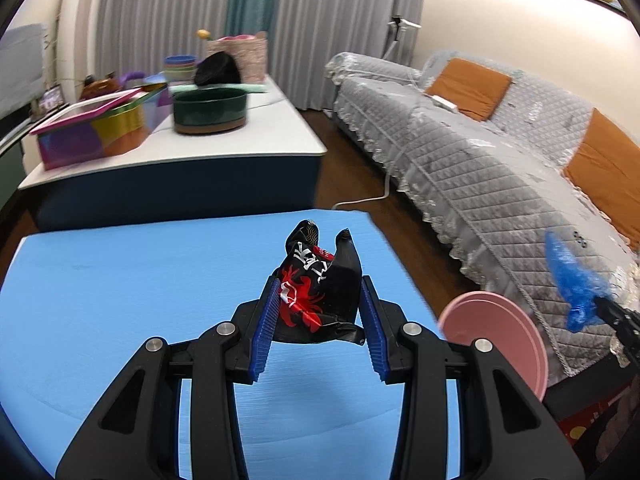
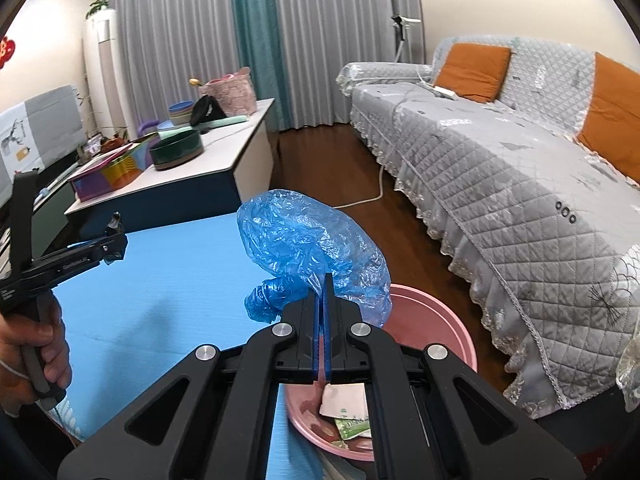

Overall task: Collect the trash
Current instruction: 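Carry the red-black wrapper and blue bag with both tools over the pink bucket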

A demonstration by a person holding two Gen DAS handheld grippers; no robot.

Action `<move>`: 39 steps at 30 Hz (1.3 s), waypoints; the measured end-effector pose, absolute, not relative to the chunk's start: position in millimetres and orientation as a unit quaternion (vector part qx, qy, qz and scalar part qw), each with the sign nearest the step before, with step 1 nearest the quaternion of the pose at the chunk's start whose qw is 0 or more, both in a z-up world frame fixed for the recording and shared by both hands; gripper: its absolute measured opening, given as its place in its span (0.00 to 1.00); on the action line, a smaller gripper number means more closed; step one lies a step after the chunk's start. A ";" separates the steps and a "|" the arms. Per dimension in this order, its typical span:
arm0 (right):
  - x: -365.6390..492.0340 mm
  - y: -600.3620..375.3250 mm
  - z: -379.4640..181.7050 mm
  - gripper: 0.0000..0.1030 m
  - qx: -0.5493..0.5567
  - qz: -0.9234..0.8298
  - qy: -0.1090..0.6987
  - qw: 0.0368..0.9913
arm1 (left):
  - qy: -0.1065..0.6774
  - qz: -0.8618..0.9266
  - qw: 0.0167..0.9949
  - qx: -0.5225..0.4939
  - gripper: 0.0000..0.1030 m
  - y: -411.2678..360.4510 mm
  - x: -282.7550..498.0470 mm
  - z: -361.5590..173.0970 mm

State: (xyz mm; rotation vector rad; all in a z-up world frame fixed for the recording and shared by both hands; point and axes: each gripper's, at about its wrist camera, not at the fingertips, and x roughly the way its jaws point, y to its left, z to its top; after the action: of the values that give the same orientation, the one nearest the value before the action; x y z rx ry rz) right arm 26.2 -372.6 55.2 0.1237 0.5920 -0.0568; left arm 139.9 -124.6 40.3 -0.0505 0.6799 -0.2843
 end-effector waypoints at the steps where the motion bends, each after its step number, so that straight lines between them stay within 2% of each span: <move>1: 25.3 -375.4 54.6 0.01 0.061 -0.031 0.292 0.954 | 0.329 -0.147 0.932 -0.024 0.38 -130.7 138.3 41.8; 23: 10.3 -442.1 36.0 0.01 0.088 -0.082 0.303 0.946 | 0.300 -0.279 0.912 0.000 0.38 -242.4 106.0 46.6; 39: 21.6 -469.9 17.5 0.02 0.101 -0.092 0.319 0.938 | 0.312 -0.336 0.888 0.026 0.38 -285.1 100.0 24.8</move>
State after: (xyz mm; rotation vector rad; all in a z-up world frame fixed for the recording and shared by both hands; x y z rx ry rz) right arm 21.6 -469.9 17.5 0.2062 0.6521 -0.1874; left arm 100.0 -285.1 24.8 0.0550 0.6494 -0.6989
